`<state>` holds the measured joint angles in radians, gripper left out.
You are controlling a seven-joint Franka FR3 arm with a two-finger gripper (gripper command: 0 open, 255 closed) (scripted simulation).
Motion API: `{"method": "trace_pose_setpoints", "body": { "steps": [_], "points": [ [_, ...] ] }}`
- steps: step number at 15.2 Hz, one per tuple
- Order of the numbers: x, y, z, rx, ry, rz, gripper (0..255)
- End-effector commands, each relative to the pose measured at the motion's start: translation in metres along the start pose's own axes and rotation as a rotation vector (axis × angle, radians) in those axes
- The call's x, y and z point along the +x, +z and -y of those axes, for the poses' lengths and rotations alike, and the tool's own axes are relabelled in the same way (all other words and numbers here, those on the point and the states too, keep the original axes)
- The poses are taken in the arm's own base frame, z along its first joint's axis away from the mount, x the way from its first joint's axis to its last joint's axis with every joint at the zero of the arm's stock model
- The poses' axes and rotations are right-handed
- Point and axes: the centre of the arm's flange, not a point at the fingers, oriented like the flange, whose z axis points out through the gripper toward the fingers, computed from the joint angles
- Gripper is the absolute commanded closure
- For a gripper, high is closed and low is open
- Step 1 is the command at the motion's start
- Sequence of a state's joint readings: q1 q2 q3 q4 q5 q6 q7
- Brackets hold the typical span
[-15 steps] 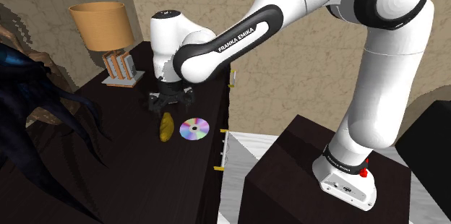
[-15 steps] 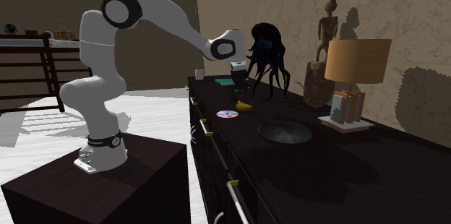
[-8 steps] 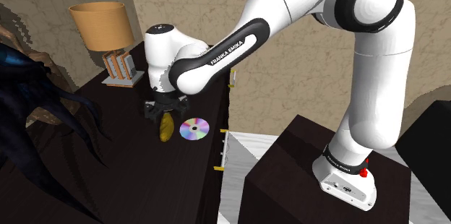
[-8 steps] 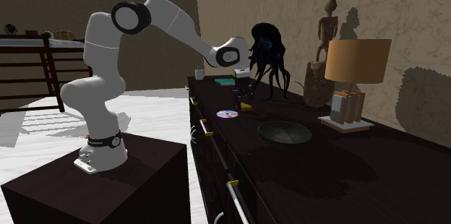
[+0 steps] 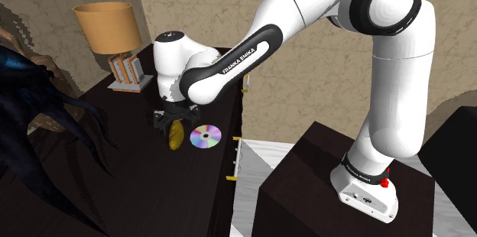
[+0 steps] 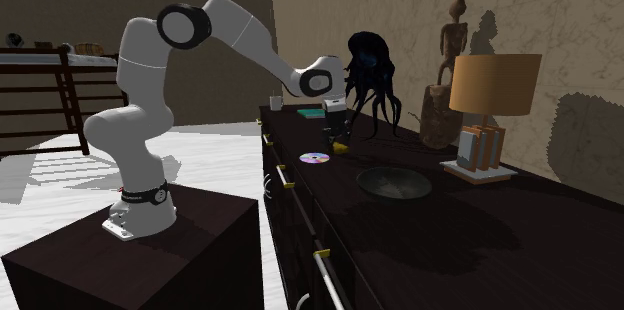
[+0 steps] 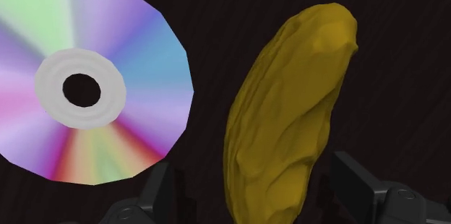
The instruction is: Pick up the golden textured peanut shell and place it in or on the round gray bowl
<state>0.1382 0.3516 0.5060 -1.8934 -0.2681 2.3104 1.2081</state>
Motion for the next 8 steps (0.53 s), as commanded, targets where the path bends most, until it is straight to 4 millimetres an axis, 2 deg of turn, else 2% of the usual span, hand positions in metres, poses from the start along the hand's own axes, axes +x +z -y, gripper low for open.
{"method": "trace_pose_setpoints", "body": {
  "steps": [1,2,8],
  "points": [
    [0.0,0.0,0.0,0.0,0.0,0.0,0],
    [0.0,0.0,0.0,0.0,0.0,0.0,255],
    [0.0001,0.0,0.0,0.0,0.0,0.0,255]
  ]
}}
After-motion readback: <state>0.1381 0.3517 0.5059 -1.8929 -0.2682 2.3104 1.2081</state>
